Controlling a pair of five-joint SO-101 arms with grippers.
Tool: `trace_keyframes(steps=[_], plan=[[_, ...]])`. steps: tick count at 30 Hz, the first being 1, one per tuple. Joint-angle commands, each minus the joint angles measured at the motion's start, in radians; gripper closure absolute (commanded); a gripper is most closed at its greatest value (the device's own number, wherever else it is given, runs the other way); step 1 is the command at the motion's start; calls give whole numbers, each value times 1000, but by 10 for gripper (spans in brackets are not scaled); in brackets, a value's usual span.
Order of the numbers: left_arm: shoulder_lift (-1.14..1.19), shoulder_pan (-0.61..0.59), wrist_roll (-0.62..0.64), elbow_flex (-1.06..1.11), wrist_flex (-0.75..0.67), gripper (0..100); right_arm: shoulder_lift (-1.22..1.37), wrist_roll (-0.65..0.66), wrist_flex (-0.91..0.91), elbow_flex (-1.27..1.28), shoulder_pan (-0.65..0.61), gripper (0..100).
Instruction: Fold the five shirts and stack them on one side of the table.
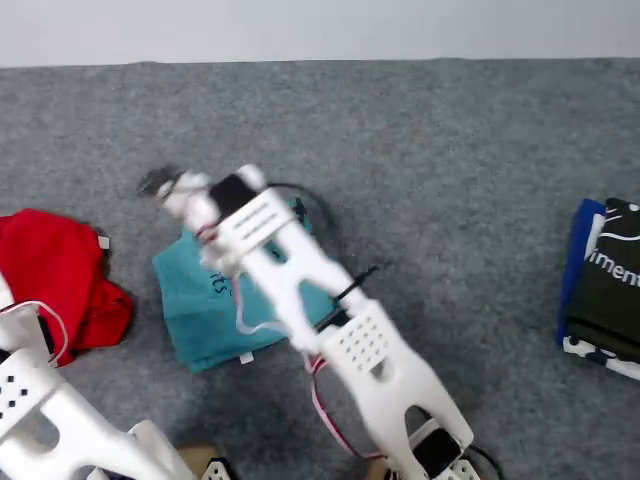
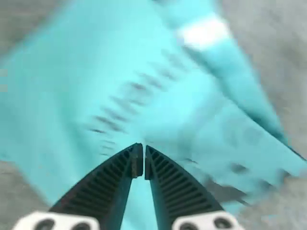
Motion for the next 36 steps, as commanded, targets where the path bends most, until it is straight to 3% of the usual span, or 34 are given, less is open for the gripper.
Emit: trace_keyframes(steps=[1, 10, 18, 27, 36], plan=[[-21, -3, 8, -8, -17, 949, -48, 8, -62, -43, 124, 985], [-21, -3, 3, -4, -17, 949, 143, 63, -170, -49, 315, 987], [-15, -2, 2, -4, -17, 949, 93, 86, -137, -74, 397, 988], [-14, -2, 2, -2, -28, 949, 18, 81, -28, -198, 179, 988], [-20, -2, 2, -2, -29, 949, 47, 84, -127, -189, -28, 988]])
